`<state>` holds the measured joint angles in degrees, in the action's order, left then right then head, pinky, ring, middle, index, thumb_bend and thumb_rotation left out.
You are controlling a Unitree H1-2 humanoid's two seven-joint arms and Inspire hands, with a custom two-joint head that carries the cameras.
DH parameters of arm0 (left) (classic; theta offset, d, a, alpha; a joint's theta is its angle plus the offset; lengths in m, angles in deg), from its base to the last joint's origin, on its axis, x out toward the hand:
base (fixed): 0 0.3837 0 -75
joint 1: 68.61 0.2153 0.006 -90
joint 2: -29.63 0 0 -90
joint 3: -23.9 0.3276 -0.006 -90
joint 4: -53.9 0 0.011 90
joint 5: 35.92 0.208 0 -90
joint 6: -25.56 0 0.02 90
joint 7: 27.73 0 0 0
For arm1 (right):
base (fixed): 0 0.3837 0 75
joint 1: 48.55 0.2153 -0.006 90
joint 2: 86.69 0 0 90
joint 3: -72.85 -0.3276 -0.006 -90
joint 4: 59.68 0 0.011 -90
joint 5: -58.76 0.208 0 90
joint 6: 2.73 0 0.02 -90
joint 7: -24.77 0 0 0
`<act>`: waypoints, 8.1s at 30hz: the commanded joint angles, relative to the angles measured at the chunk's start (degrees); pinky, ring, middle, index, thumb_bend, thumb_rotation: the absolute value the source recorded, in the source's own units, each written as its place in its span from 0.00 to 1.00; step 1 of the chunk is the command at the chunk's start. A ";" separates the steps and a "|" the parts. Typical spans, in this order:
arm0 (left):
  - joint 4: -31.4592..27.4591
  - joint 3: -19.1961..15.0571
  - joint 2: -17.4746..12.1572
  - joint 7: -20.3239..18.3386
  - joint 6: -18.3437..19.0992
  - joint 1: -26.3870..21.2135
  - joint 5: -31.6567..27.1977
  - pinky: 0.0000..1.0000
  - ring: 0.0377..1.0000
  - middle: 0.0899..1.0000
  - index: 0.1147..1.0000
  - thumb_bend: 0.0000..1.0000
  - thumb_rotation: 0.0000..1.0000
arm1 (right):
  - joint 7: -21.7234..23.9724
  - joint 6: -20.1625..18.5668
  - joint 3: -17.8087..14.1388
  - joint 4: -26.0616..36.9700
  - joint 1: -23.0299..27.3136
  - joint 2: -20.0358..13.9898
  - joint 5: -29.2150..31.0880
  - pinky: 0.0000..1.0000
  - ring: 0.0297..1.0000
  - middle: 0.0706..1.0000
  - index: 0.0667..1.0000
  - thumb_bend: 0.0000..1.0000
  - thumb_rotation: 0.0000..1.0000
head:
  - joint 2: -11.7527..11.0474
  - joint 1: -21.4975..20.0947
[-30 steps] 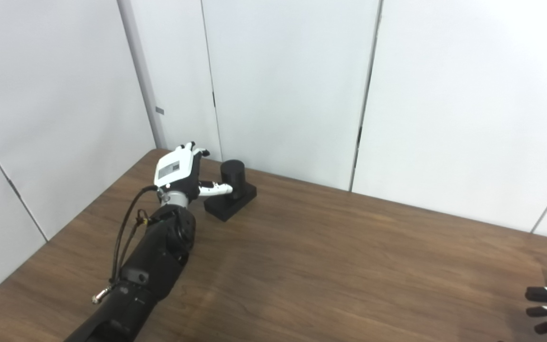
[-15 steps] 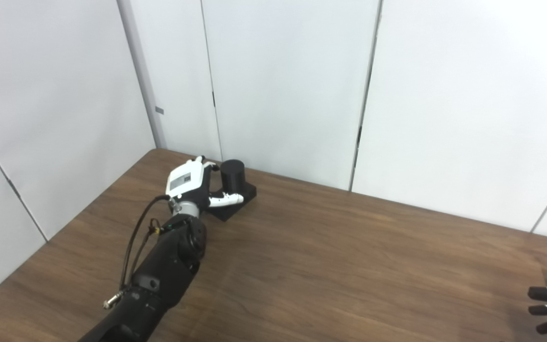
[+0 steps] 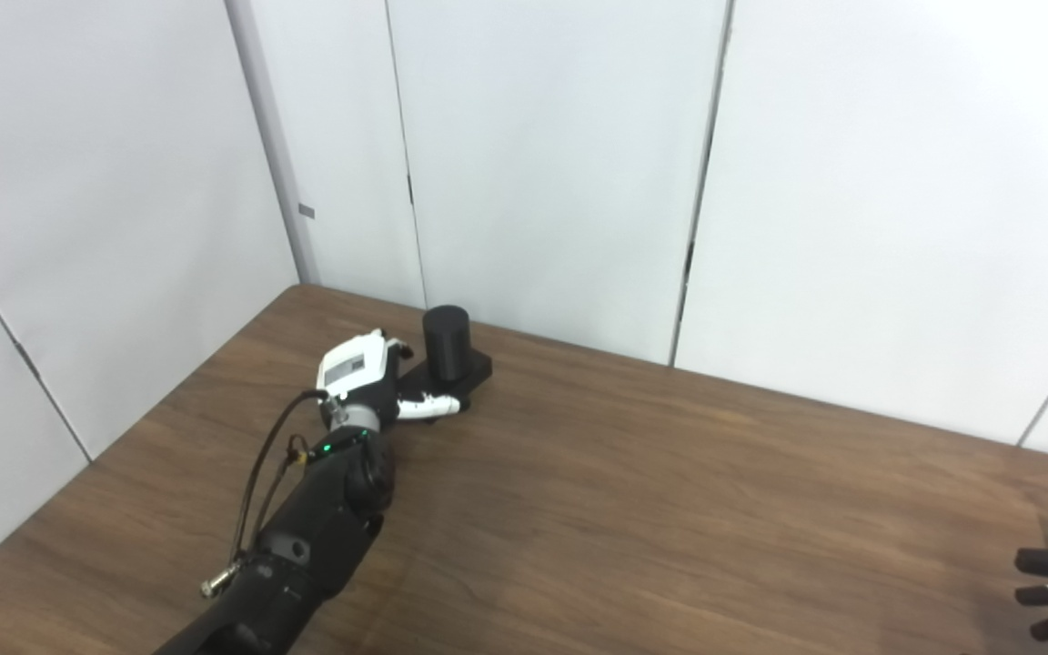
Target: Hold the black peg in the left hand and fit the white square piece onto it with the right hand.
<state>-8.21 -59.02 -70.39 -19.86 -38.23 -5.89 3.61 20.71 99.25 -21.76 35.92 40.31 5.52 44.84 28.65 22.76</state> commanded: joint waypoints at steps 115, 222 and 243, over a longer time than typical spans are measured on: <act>-22.85 34.38 -4.21 -27.18 -37.25 2.94 10.39 0.83 0.87 0.86 0.42 0.52 0.08 | 14.91 -22.33 -2.28 17.71 8.37 -19.32 -10.85 0.60 0.71 0.76 0.72 0.76 0.11 | 6.27 -38.61; -25.41 27.24 -4.90 -28.52 -40.16 6.78 7.64 0.80 0.88 0.87 0.42 0.52 0.07 | 23.14 -13.98 19.04 -9.84 34.77 -26.48 -24.50 0.72 0.79 0.73 0.44 0.52 0.13 | 6.38 -38.39; -24.14 28.70 -1.28 -28.50 -37.50 5.36 10.10 0.83 0.90 0.88 0.42 0.52 0.08 | 31.42 -7.90 18.91 5.32 35.31 -24.84 -16.91 0.65 0.76 0.73 0.44 0.52 0.14 | 10.44 -25.62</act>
<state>-34.86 -33.46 -72.24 -44.67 -76.04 -1.89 9.49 52.25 89.83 -2.02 38.92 72.35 -19.22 26.81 38.93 -2.90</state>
